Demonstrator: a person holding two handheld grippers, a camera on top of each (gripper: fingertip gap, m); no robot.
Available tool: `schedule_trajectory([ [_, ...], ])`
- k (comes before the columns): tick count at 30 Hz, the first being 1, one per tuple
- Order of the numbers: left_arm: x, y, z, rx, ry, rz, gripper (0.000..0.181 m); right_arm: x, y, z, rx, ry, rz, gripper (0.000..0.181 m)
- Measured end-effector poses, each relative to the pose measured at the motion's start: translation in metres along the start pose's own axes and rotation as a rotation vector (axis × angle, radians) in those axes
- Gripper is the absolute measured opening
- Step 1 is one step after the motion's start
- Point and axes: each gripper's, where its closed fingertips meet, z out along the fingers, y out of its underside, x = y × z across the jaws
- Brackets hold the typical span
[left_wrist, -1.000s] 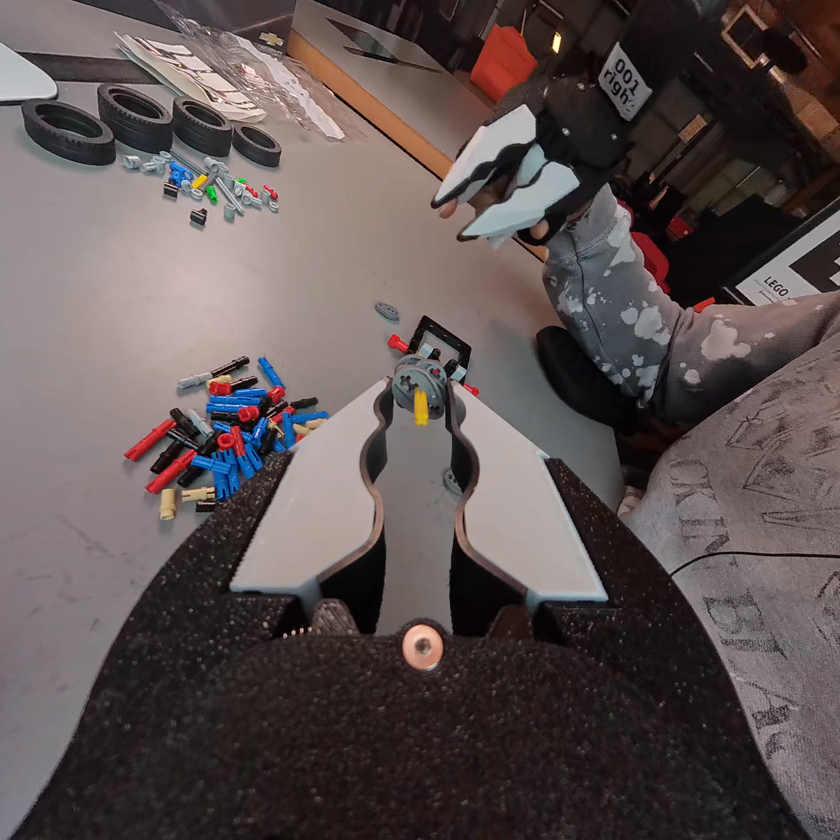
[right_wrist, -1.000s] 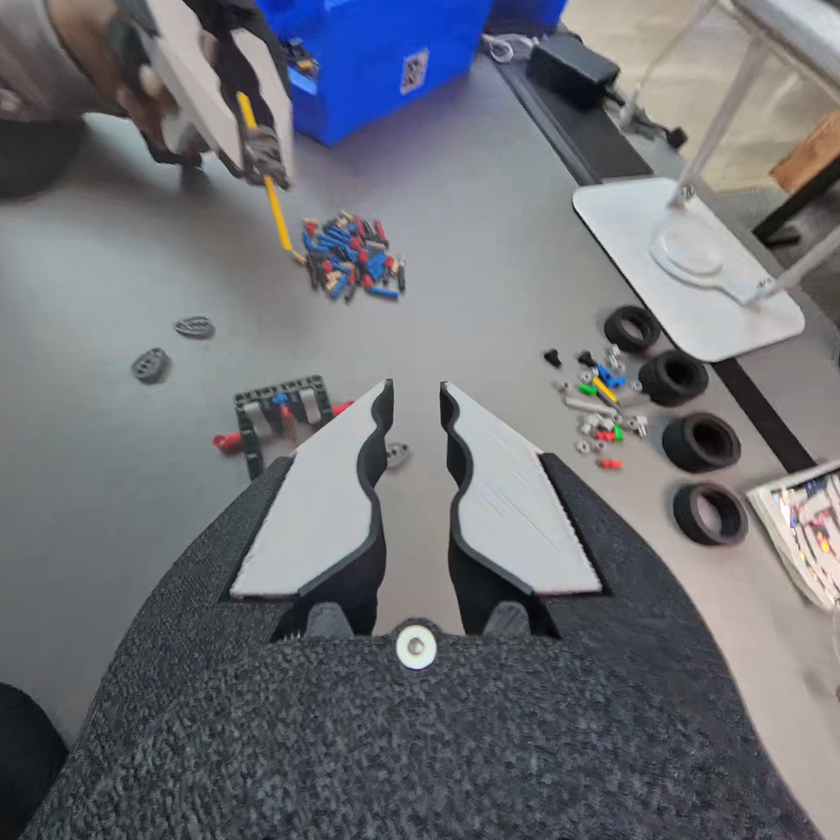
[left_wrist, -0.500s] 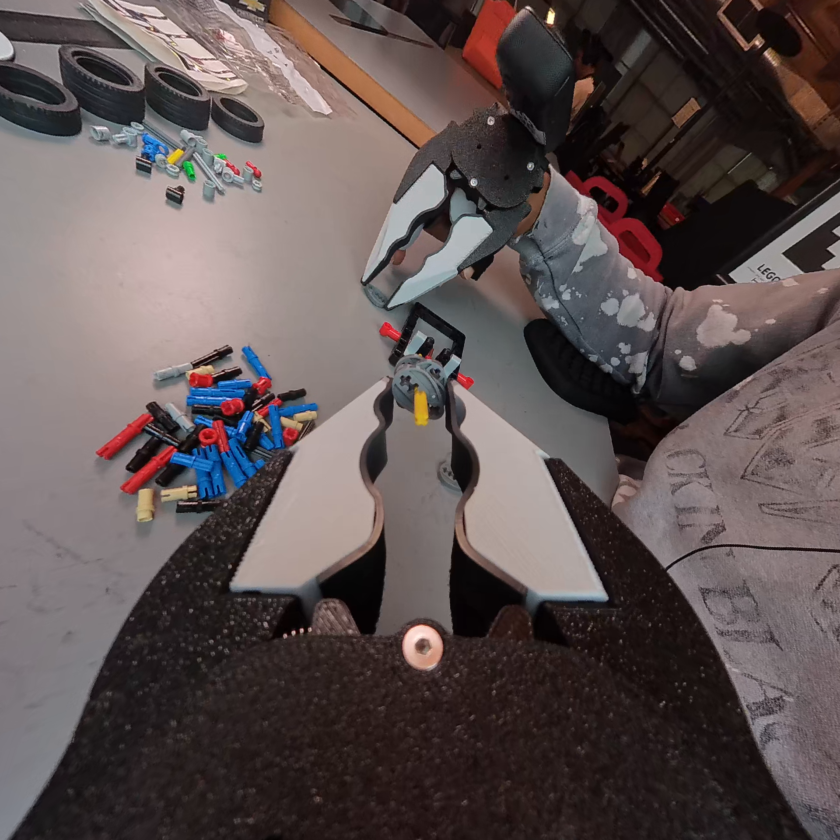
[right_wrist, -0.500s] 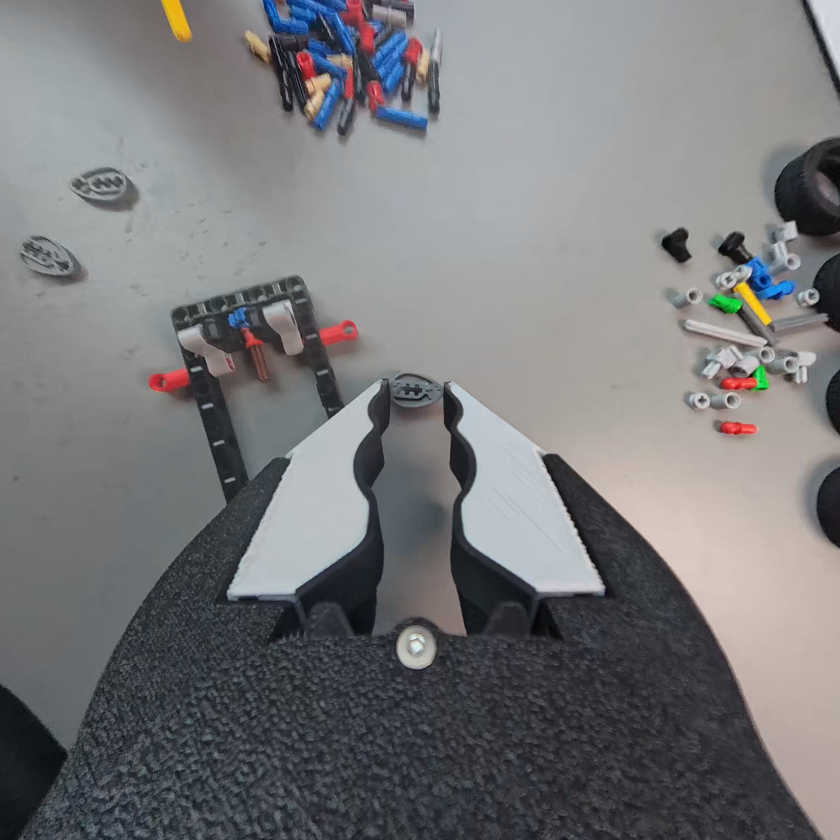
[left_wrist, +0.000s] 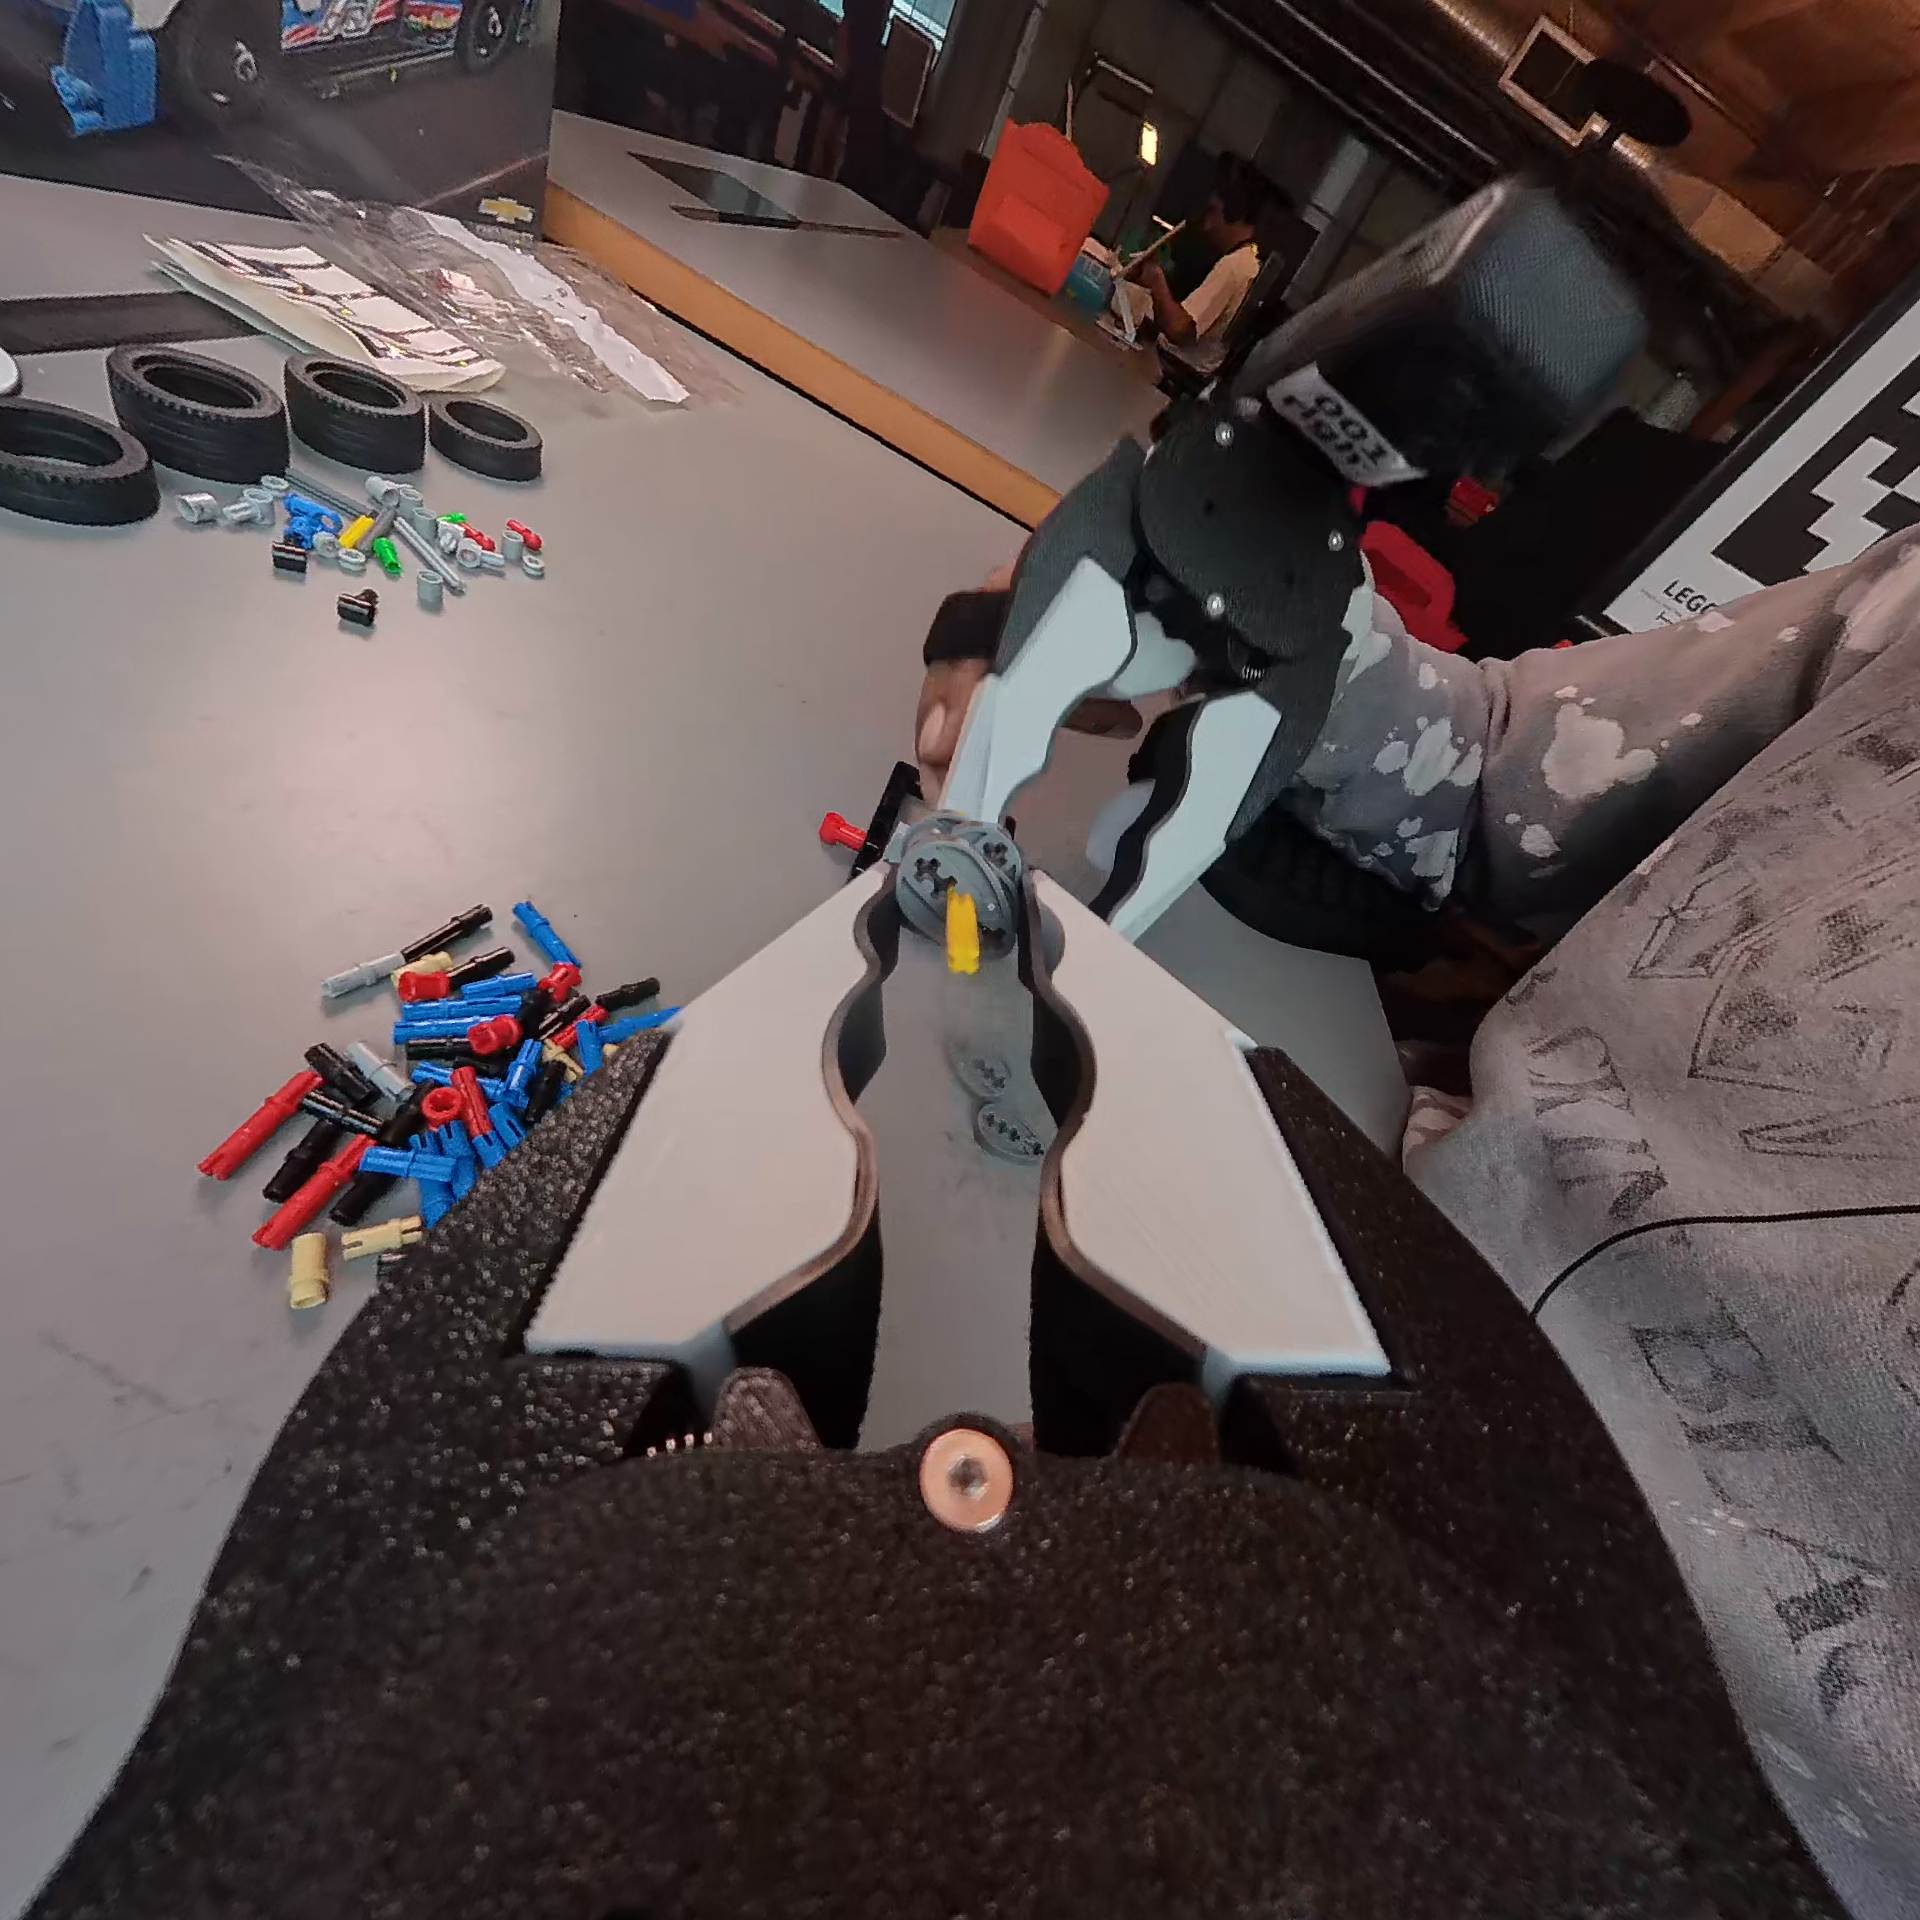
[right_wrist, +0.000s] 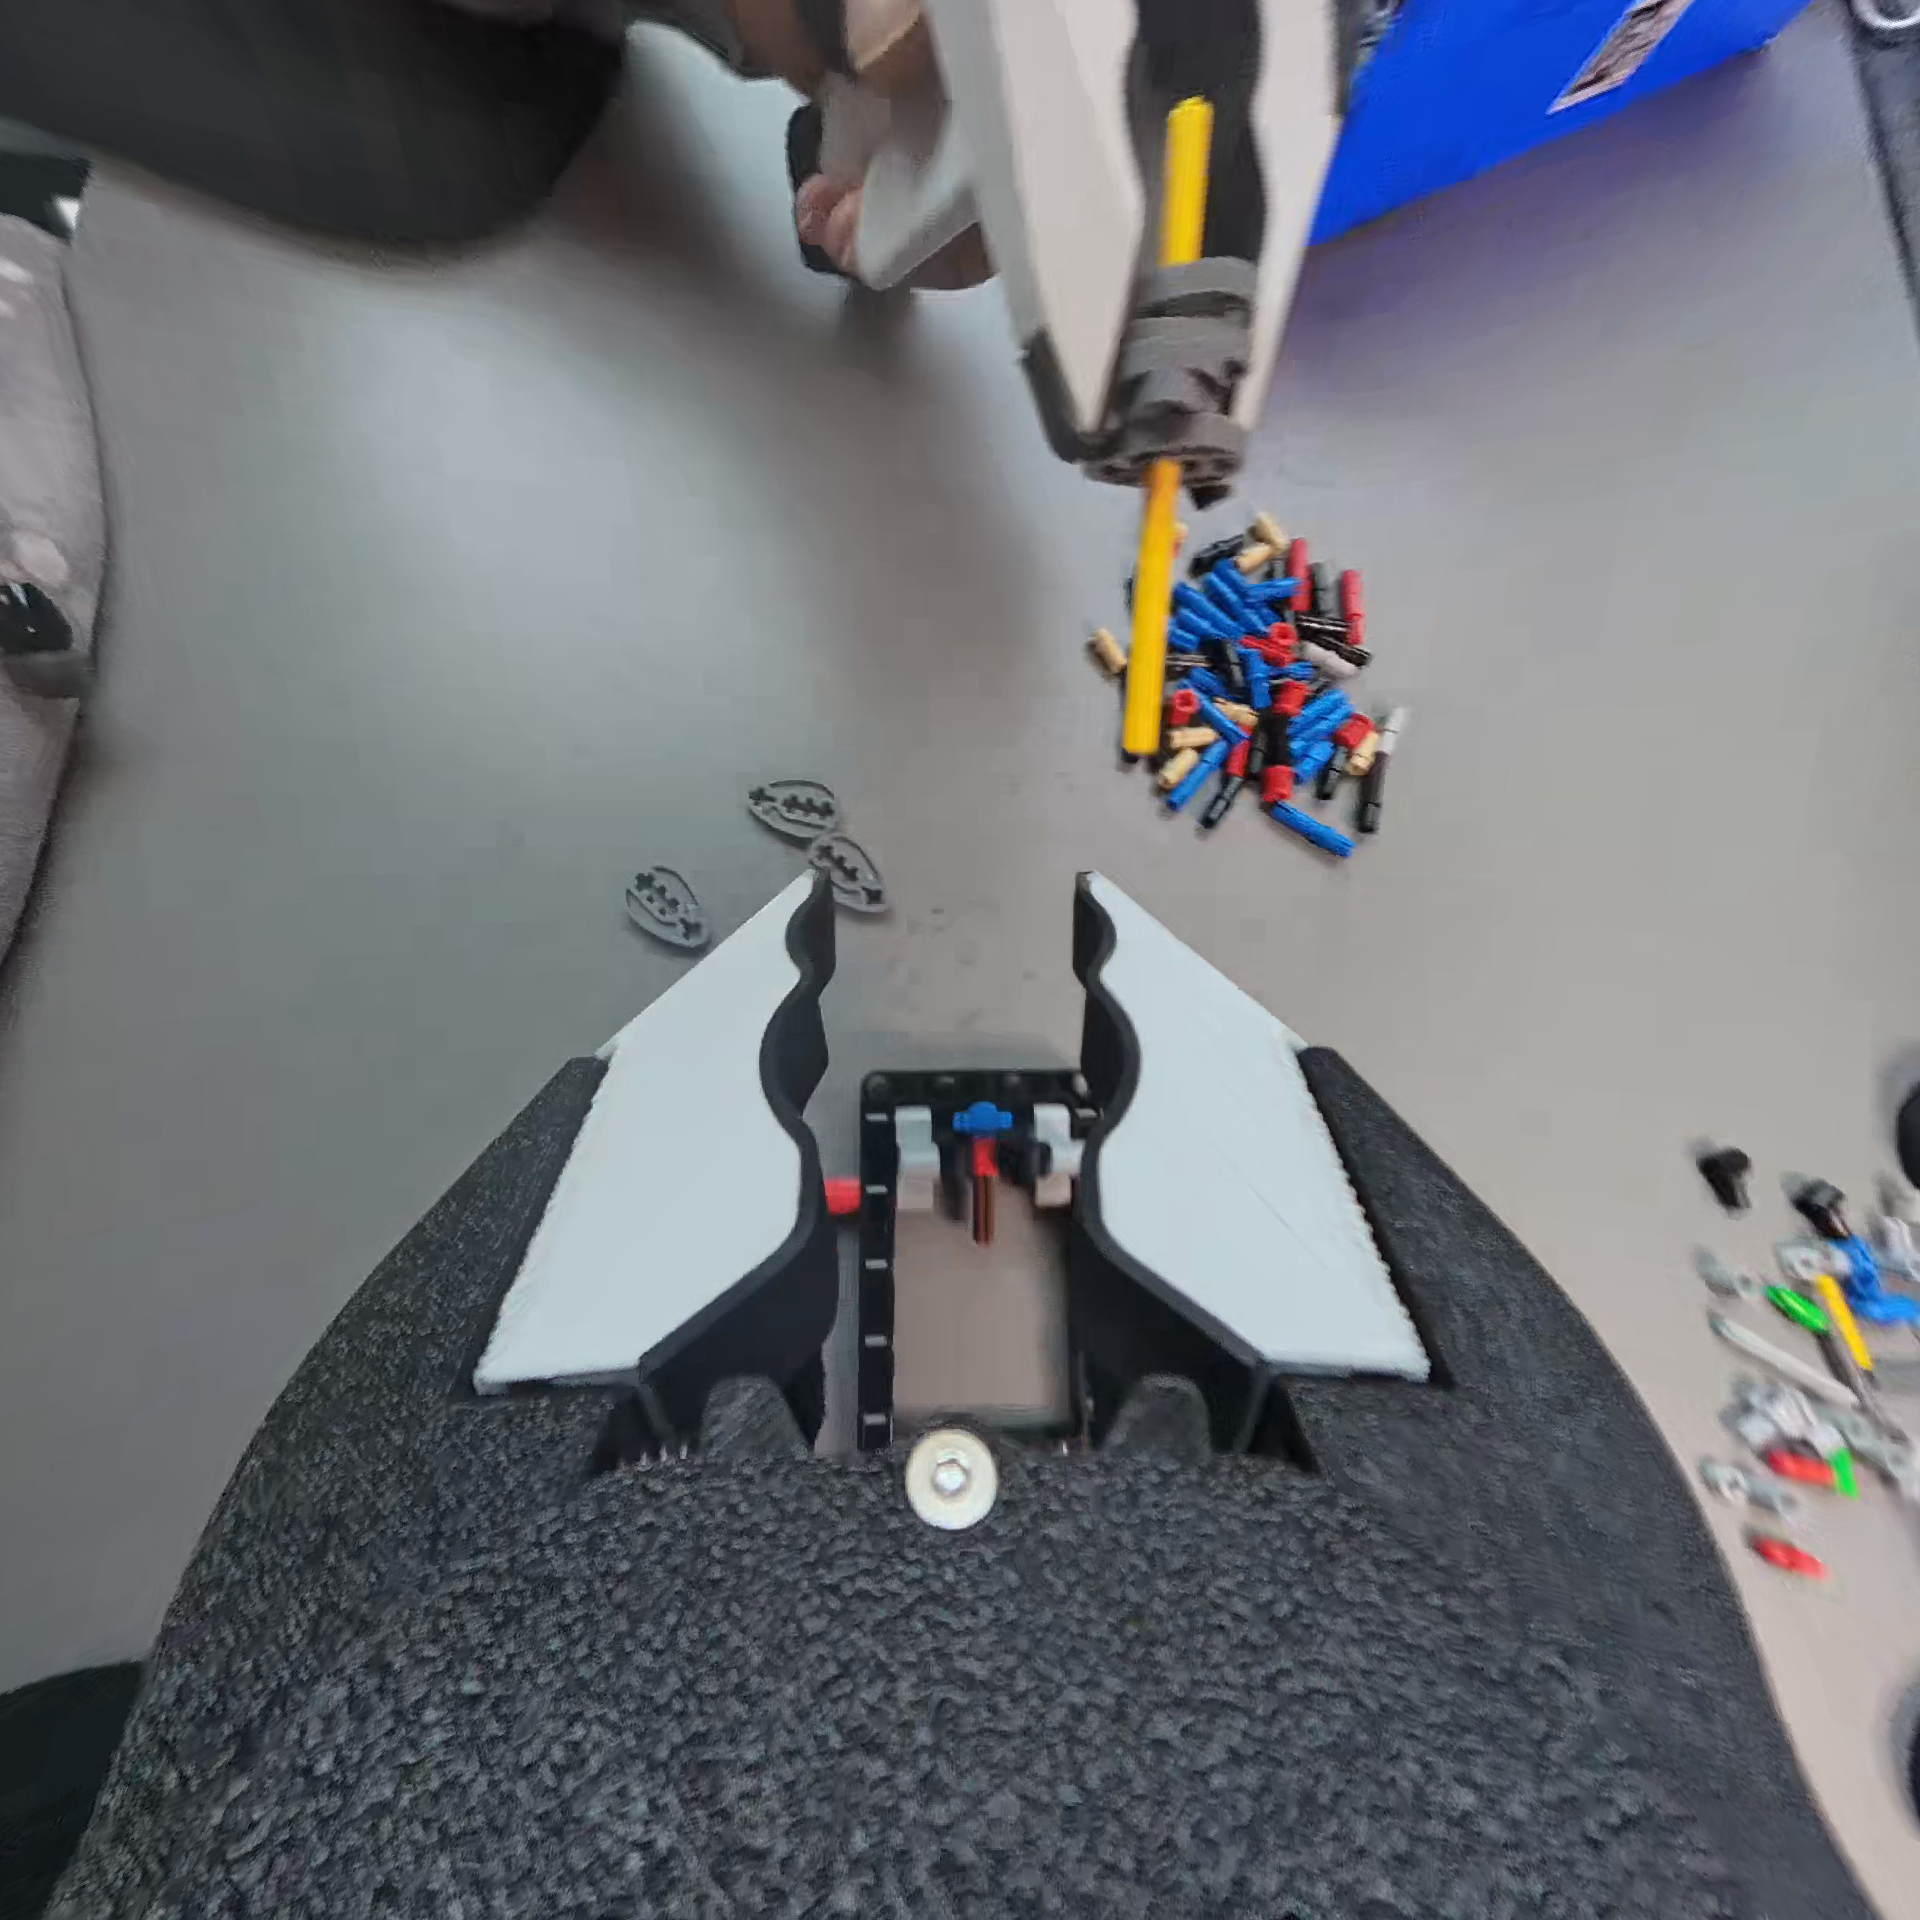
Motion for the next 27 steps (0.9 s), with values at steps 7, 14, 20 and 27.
schedule_trajectory([
  [7, -0.001, -0.003, 0.002, 0.019, -0.007, 0.004, 0.021, 0.009, 0.081, -0.02, -0.3, 0.0, 0.121, 0.057],
  [14, 0.003, -0.011, -0.001, 0.071, -0.005, 0.018, 0.022, 0.042, 0.119, -0.048, -0.357, 0.092, 0.244, 0.058],
  [20, 0.013, -0.015, 0.002, 0.097, 0.018, 0.068, 0.022, 0.086, 0.2, -0.109, -0.444, 0.311, 0.522, 0.06],
  [27, 0.017, -0.011, 0.008, 0.079, 0.037, 0.056, 0.022, 0.117, 0.145, -0.129, -0.186, 0.491, 0.464, 0.068],
])
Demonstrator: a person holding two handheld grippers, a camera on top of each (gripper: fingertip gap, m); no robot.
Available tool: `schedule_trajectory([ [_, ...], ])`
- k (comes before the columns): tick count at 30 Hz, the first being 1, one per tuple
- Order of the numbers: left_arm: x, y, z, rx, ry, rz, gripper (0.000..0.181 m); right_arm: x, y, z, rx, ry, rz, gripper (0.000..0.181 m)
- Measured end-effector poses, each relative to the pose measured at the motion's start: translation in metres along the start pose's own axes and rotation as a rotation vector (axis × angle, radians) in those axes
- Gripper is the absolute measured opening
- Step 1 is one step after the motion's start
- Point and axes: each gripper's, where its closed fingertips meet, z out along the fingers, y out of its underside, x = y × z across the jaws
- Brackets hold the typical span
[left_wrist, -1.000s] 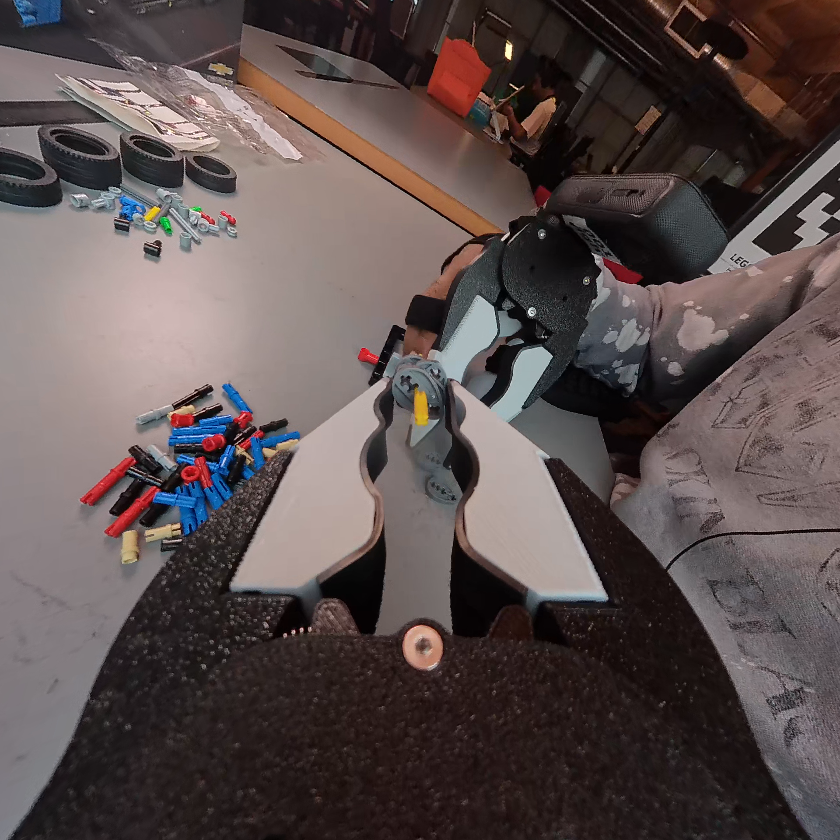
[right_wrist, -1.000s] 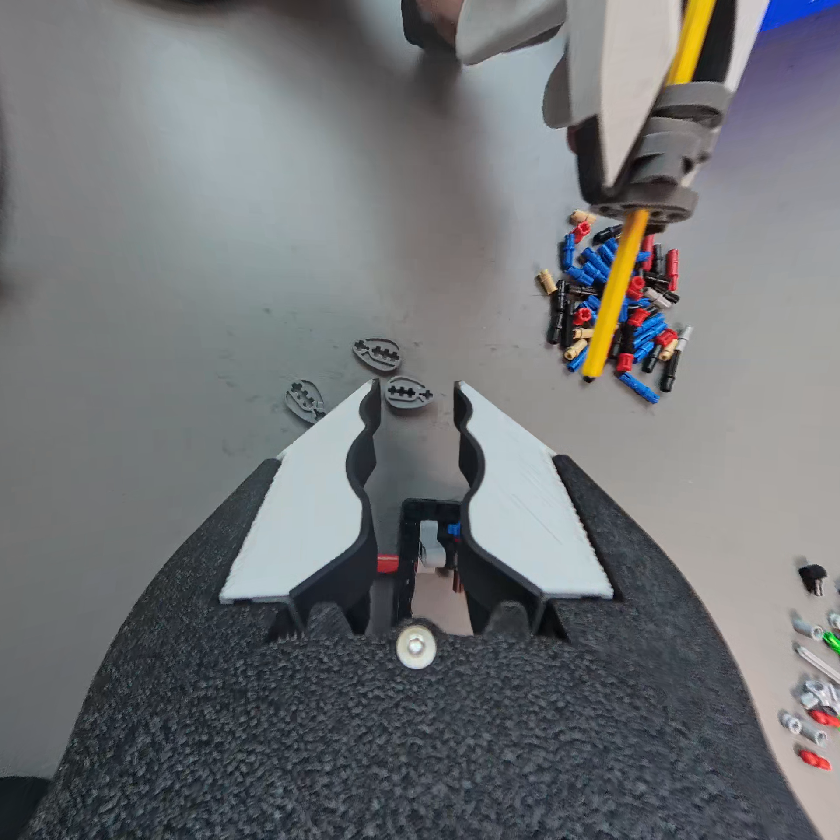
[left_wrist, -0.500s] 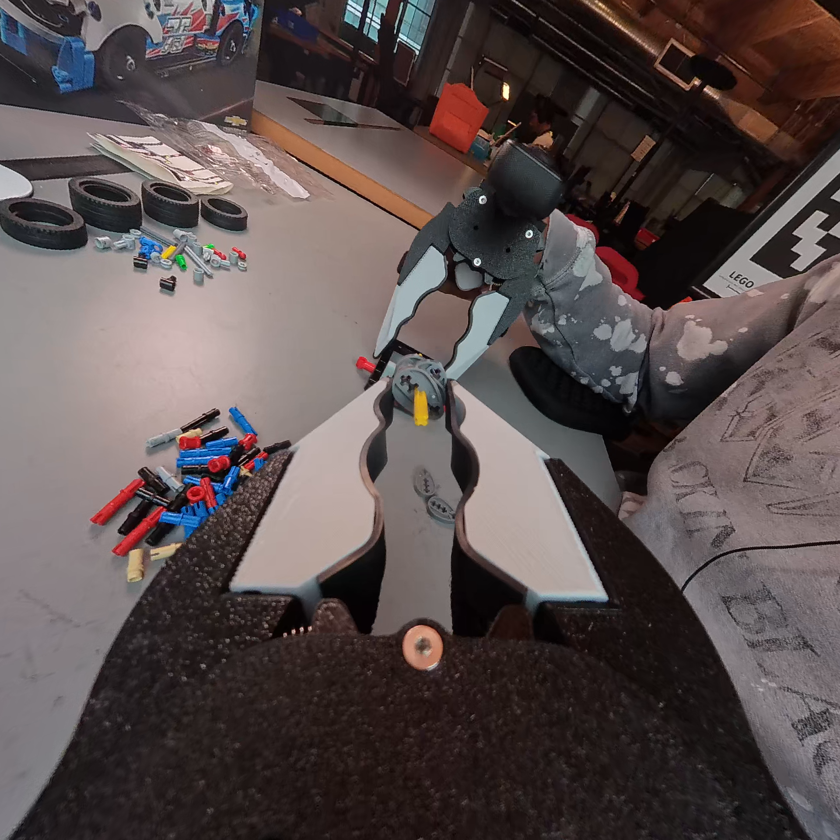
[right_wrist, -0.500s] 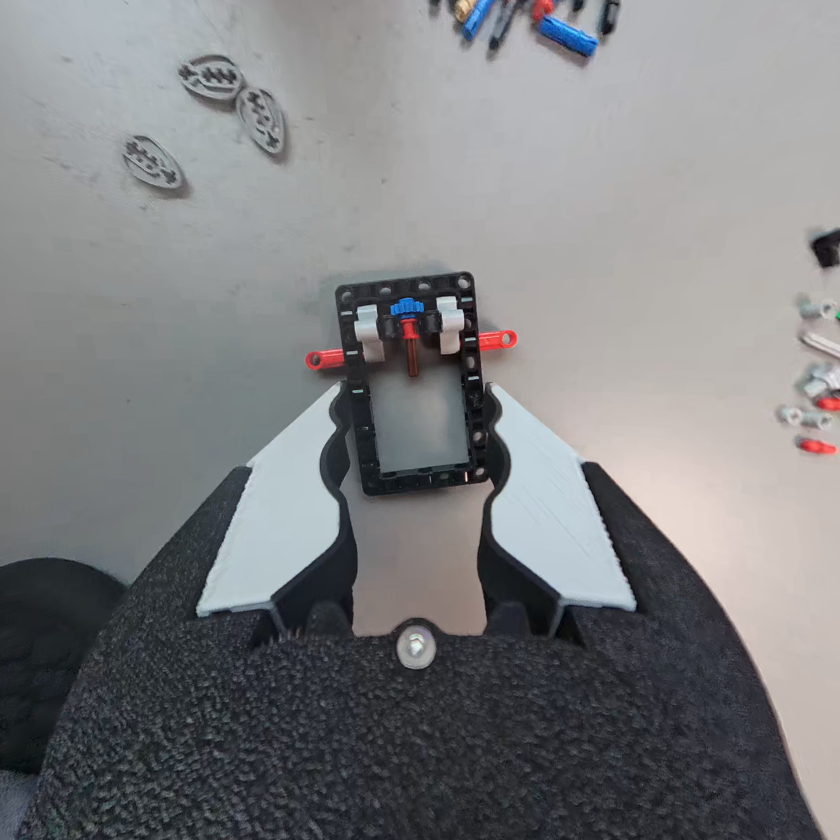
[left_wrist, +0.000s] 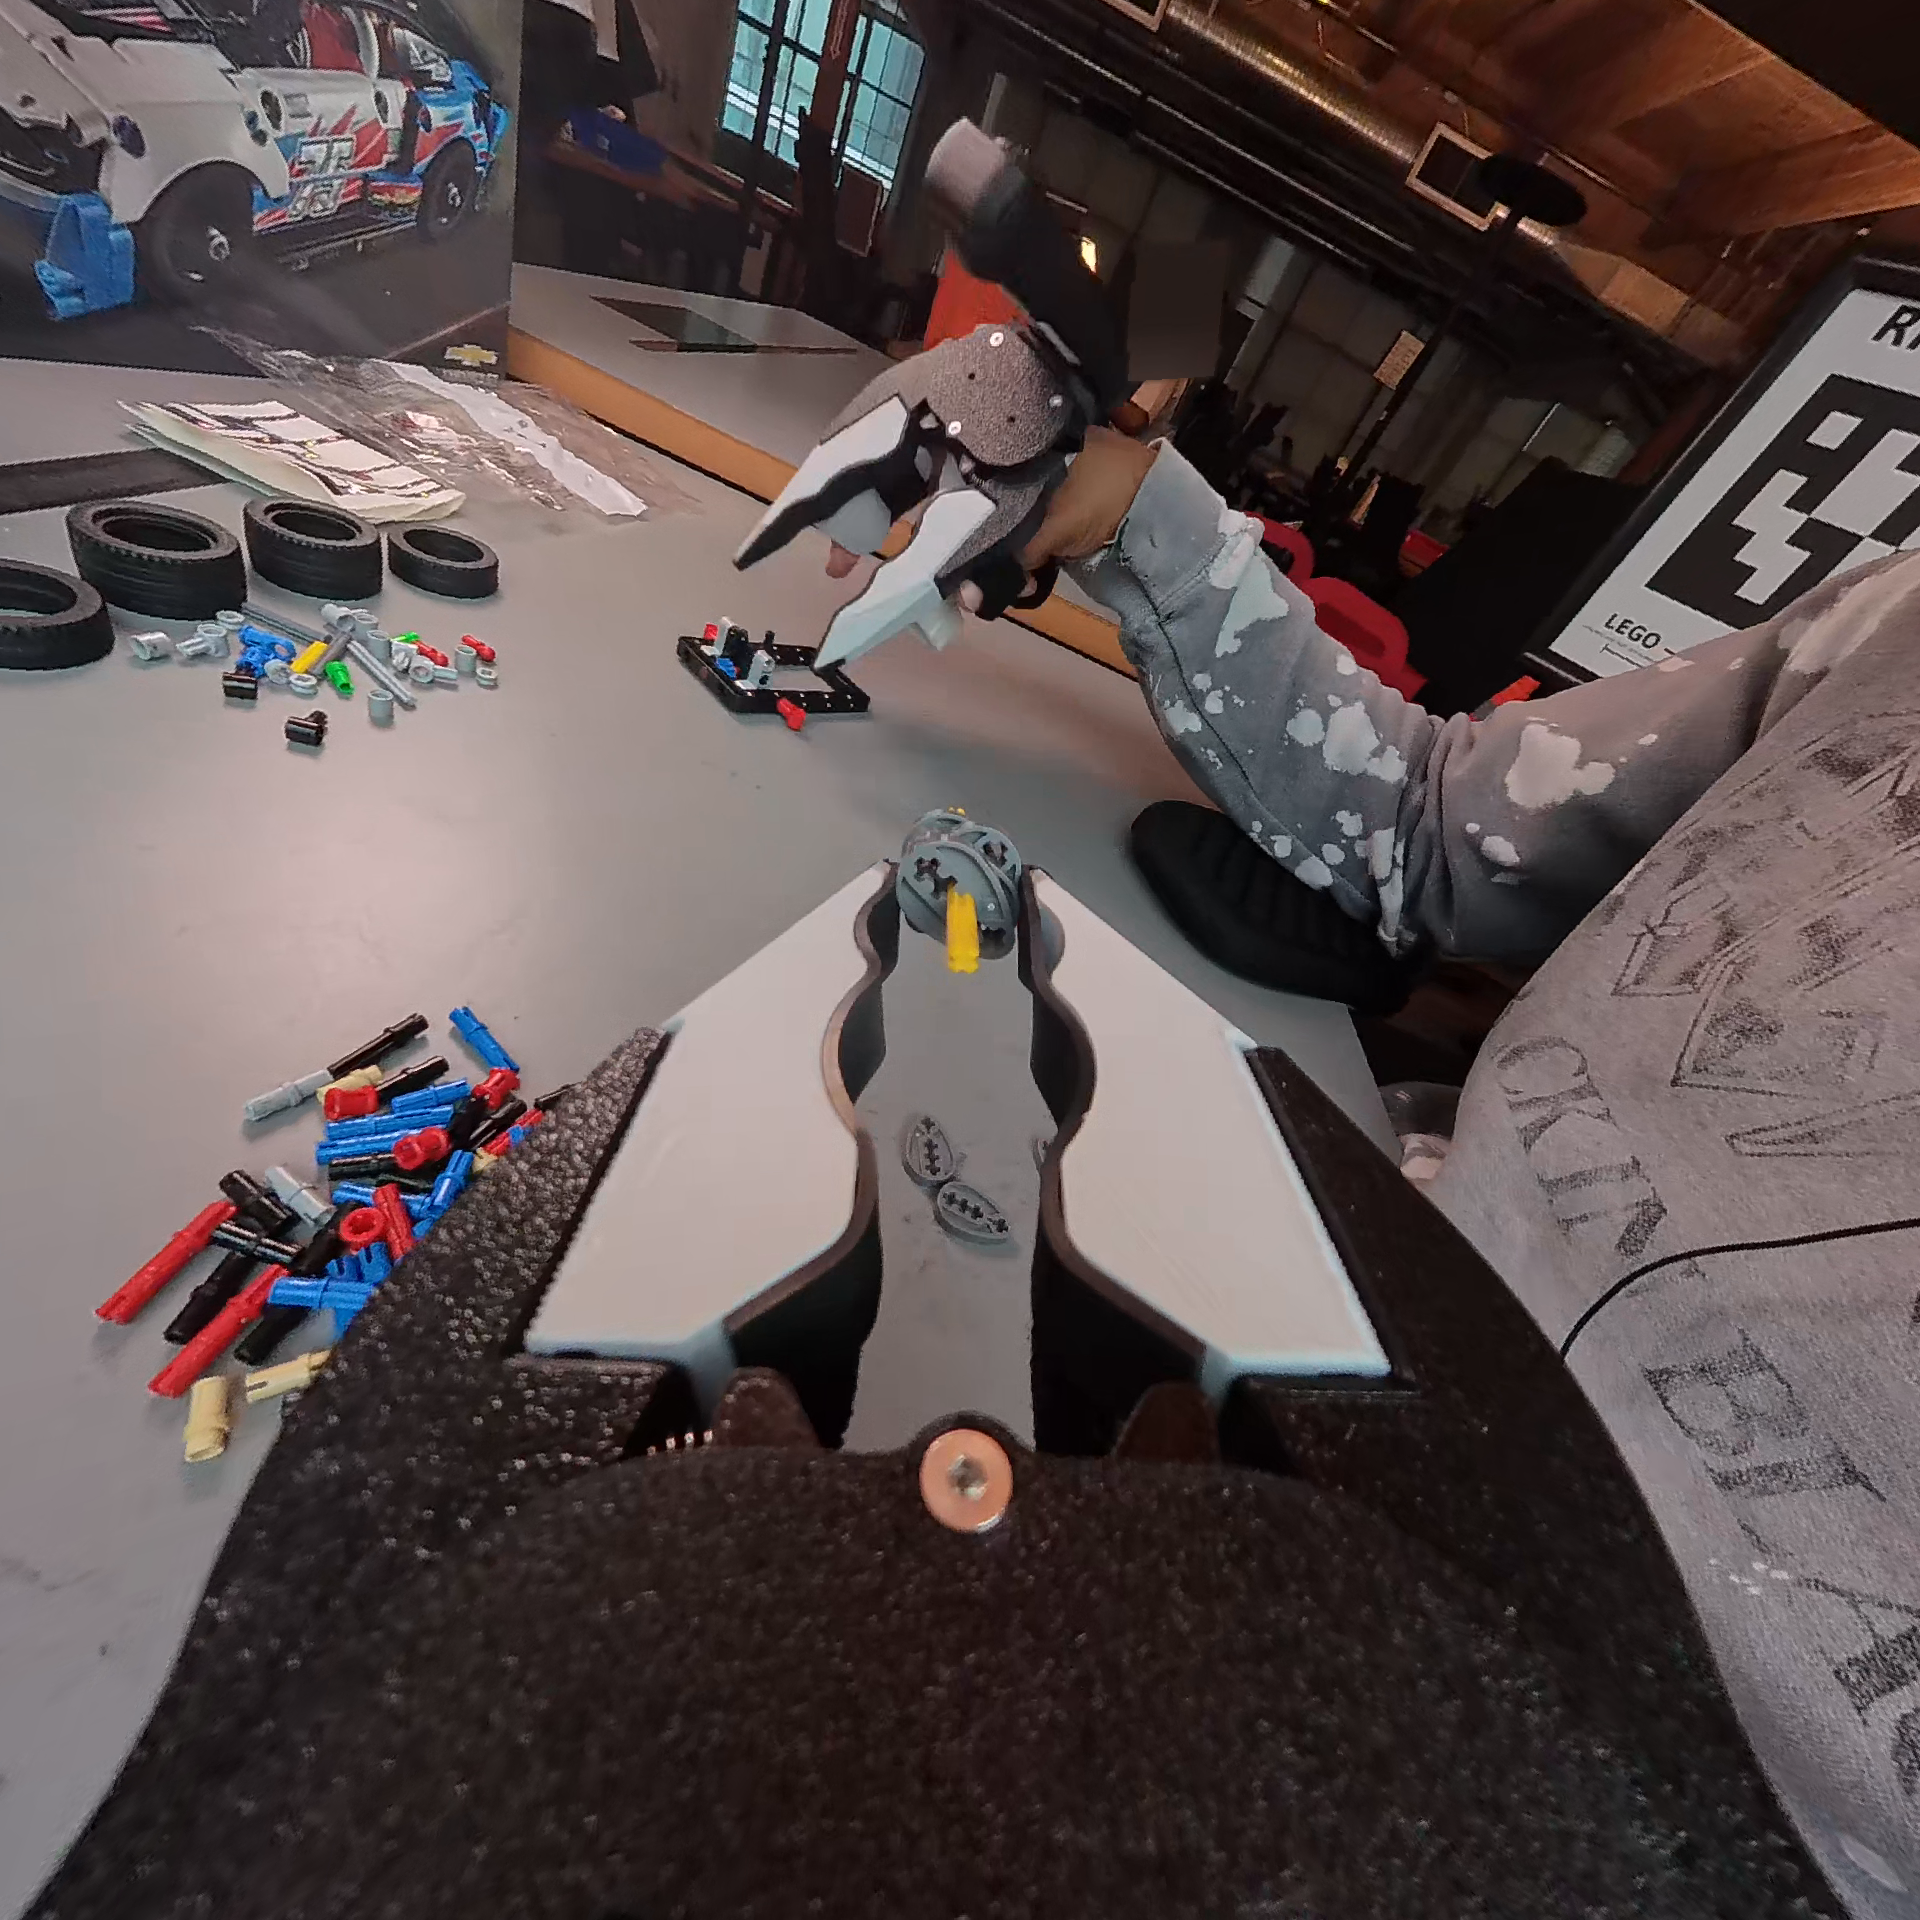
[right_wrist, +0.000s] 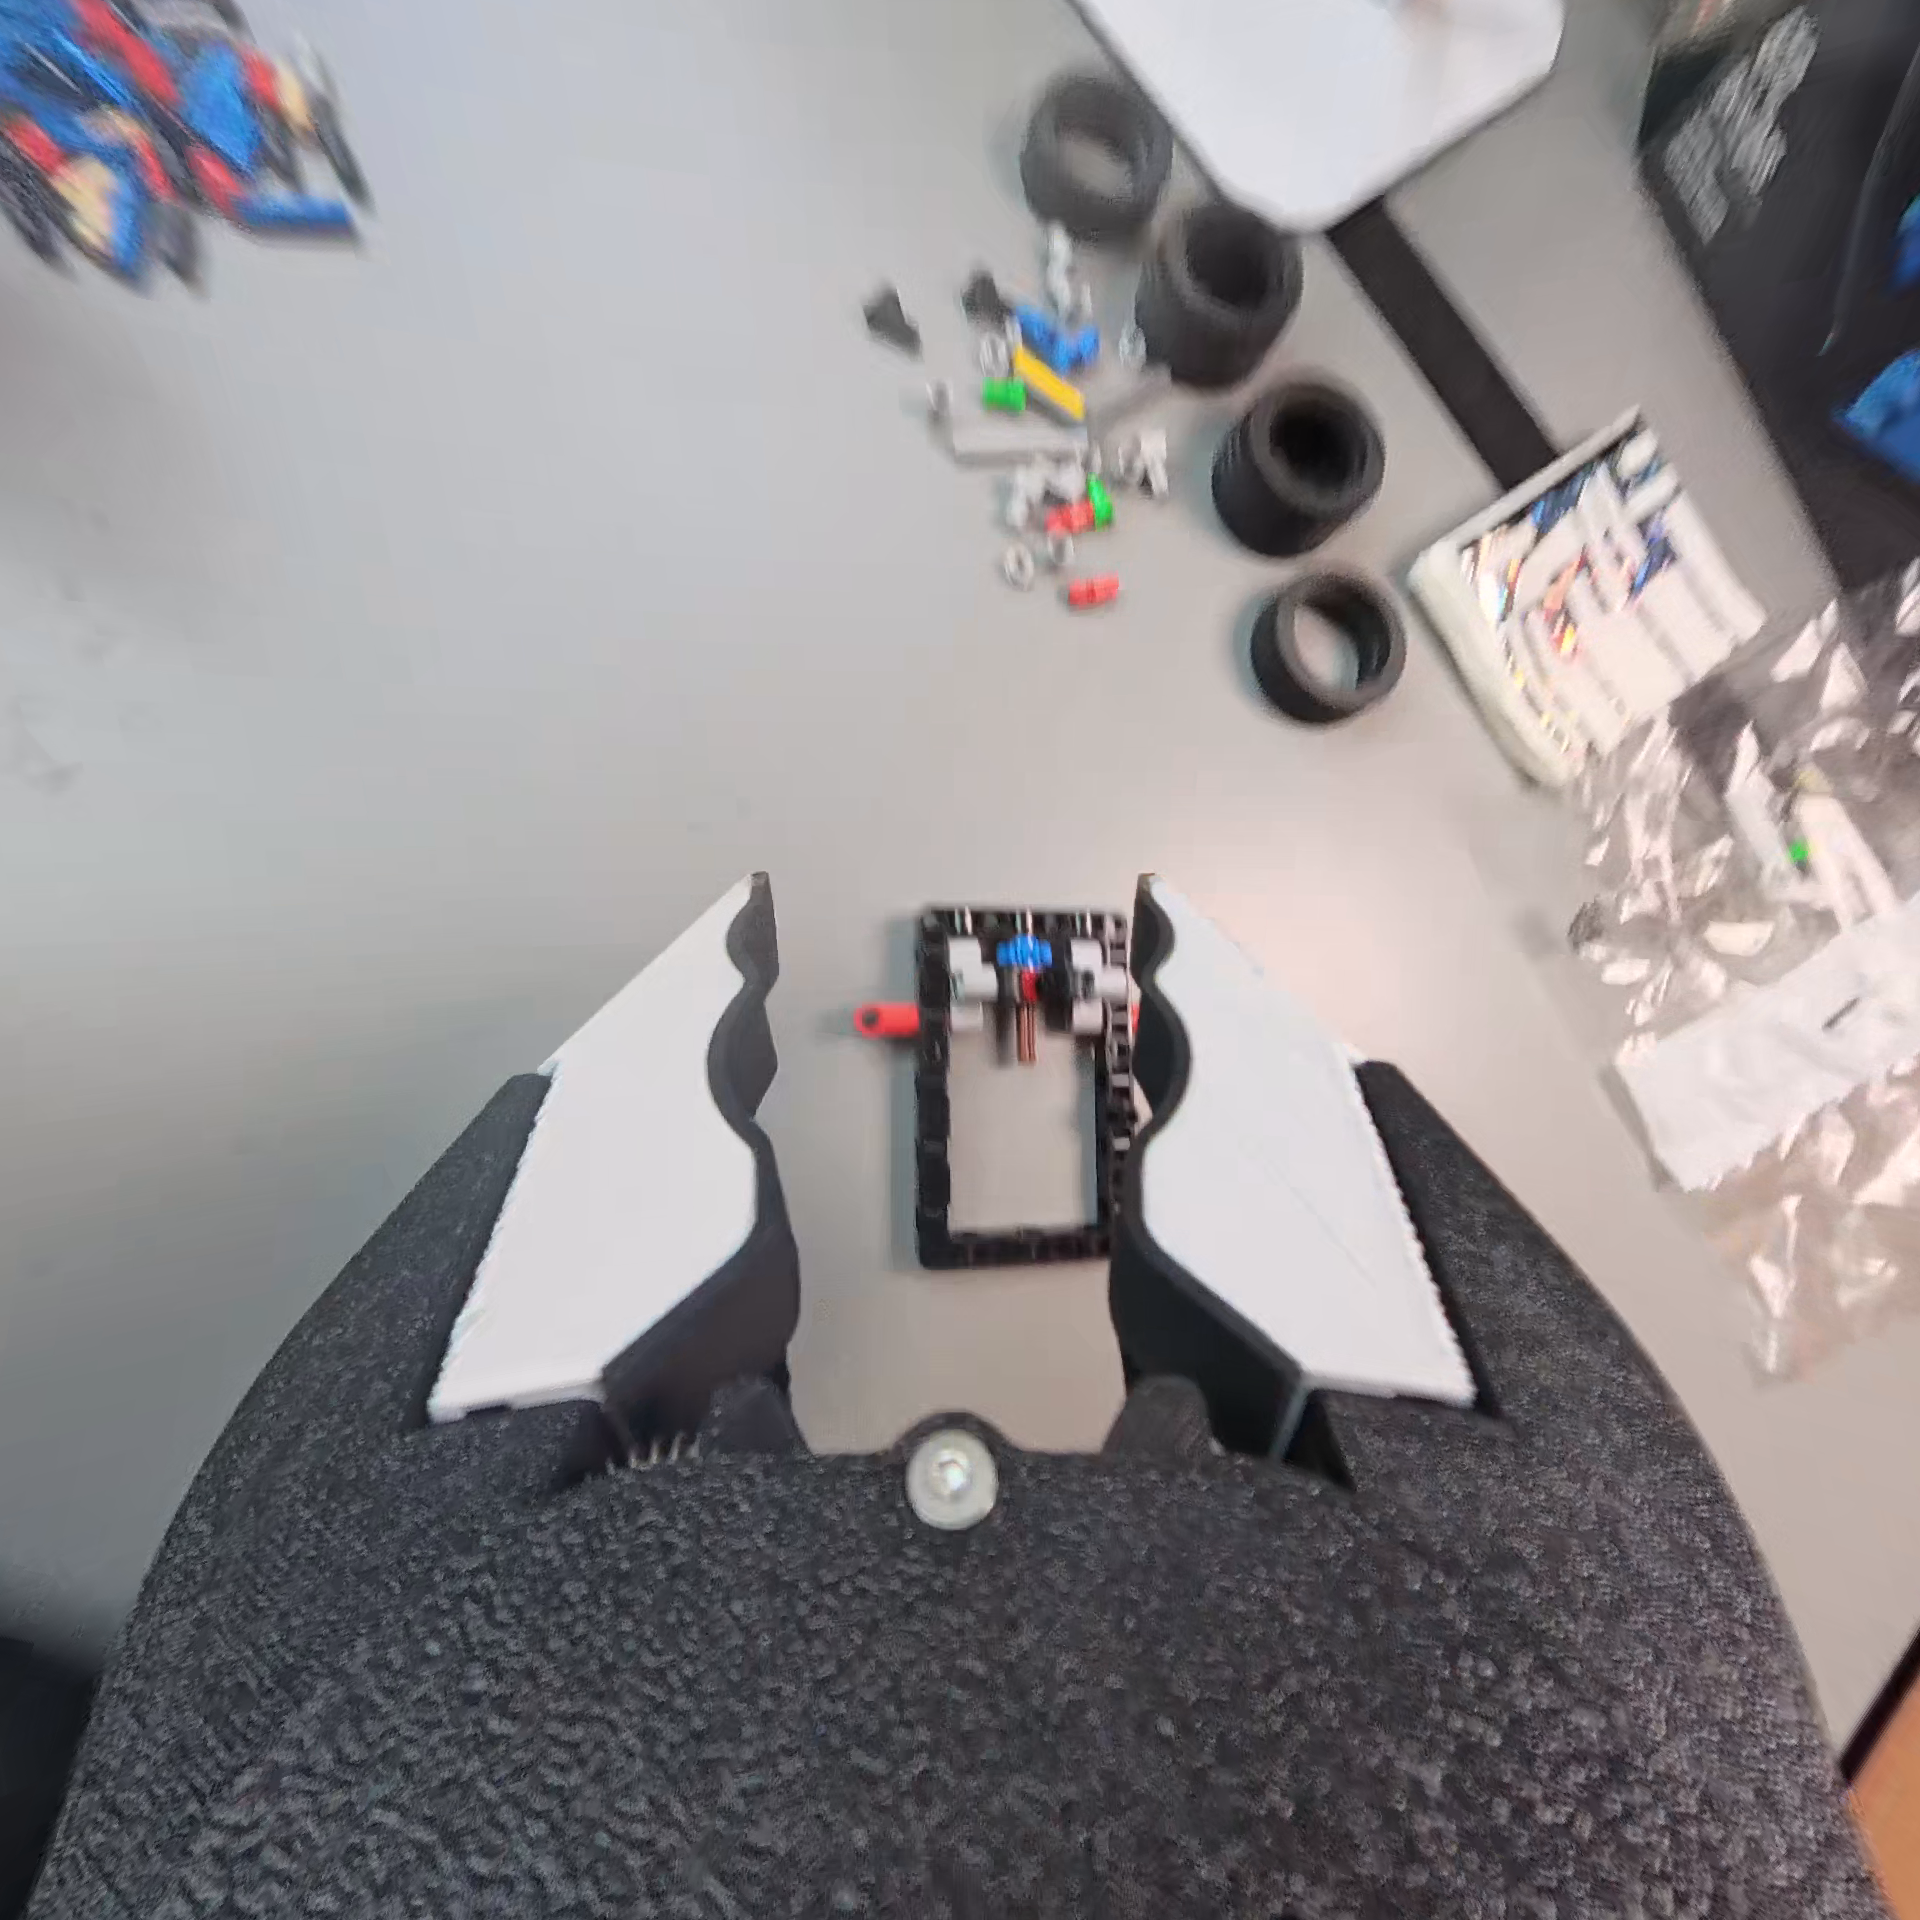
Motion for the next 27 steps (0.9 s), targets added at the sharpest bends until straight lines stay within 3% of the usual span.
schedule_trajectory([
  [2, 0.002, -0.002, 0.001, 0.013, 0.015, -0.004, 0.022, -0.029, -0.053, -0.012, 0.221, -0.033, -0.112, 0.067],
  [5, 0.009, -0.006, 0.003, 0.047, 0.063, -0.032, 0.022, -0.11, -0.116, -0.03, 0.498, -0.223, -0.268, 0.063],
  [7, 0.012, -0.009, 0.003, 0.074, 0.098, -0.077, 0.022, -0.157, -0.138, -0.033, 0.59, -0.28, -0.388, 0.062],
  [10, 0.019, -0.012, 0.002, 0.096, 0.151, -0.128, 0.021, -0.201, -0.155, -0.027, 0.668, -0.243, -0.545, 0.058],
  [13, 0.027, -0.013, 0.004, 0.107, 0.202, -0.16, 0.021, -0.219, -0.164, -0.021, 0.727, -0.186, -0.606, 0.049],
  [16, 0.033, -0.012, 0.007, 0.101, 0.24, -0.193, 0.021, -0.226, -0.164, -0.02, 0.768, -0.166, -0.646, 0.026],
  [21, 0.037, -0.012, 0.007, 0.105, 0.311, -0.29, 0.021, -0.227, -0.163, -0.019, 0.771, -0.198, -0.615, 0.024],
  [24, 0.03, -0.019, 0.0, 0.144, 0.304, -0.328, 0.026, -0.222, -0.161, -0.019, 0.758, -0.207, -0.598, 0.023],
  [27, 0.027, -0.017, -0.001, 0.126, 0.282, -0.323, 0.019, -0.223, -0.159, -0.016, 0.742, -0.203, -0.606, 0.023],
])
